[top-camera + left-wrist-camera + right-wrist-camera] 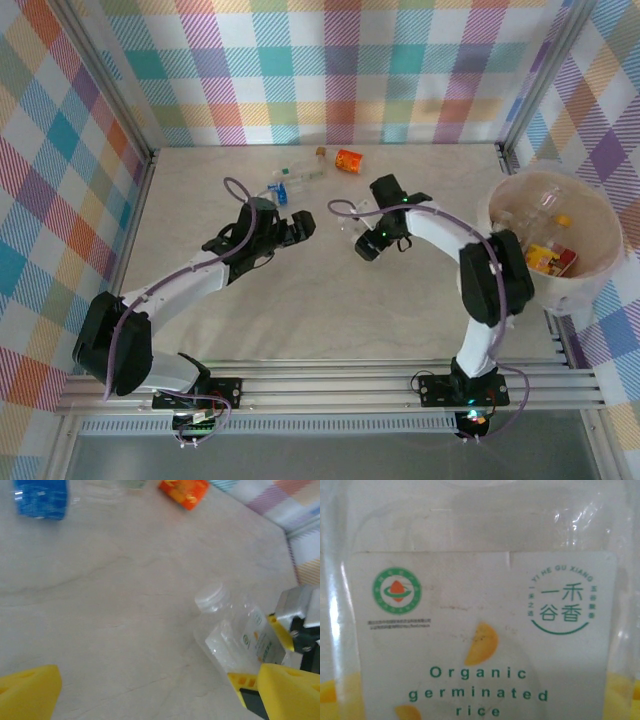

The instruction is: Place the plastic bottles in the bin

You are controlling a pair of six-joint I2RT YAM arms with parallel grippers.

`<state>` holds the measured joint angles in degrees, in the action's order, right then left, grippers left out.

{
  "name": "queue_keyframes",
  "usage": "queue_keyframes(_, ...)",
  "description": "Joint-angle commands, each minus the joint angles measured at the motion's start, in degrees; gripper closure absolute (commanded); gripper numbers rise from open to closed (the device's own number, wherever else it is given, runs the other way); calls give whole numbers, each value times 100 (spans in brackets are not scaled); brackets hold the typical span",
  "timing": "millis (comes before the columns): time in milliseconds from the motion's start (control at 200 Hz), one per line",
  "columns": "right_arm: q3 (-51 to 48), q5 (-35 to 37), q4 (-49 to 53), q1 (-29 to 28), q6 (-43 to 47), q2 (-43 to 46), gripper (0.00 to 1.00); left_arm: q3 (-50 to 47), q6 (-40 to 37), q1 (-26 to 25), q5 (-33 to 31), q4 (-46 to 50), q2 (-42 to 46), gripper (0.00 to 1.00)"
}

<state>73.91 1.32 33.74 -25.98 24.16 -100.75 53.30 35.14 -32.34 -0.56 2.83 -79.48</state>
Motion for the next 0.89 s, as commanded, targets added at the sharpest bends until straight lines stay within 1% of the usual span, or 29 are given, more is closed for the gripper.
queue_keyframes(0,-51,99,-294,-41,-384,968,35,366,-320,-167,350,-318,-105,0)
queue_keyframes(110,-12,278,-268,-40,-621,1749,38,519,-400,-290,405,-454,-184,0)
queue_keyframes(210,140,595,-150,-31,-839,2397,40,622,-415,-334,382,-528,-282,0)
queue_keyframes(310,374,1199,56,4,-927,2892,40,744,-411,-343,370,-526,-407,0)
queue_keyframes(495,707,2700,297,238,-993,3419,40,984,-339,-351,497,-517,-633,0)
queue_keyframes(560,747,3072,351,447,-1043,3585,40,1015,-297,-358,512,-542,-664,0)
queue_keyframes(675,702,3164,339,910,-1210,4026,40,1083,-265,-376,508,-488,-715,0)
queue_keyframes(735,672,3399,329,1188,-1239,4205,40,1138,-252,-386,521,-455,-735,0)
queue_keyframes(820,607,3838,299,1735,-1245,4387,40,1219,-230,-396,546,-403,-795,0)
queue_keyframes(890,458,3893,266,2235,-1382,4520,41,1304,-176,-411,590,-354,-855,0)
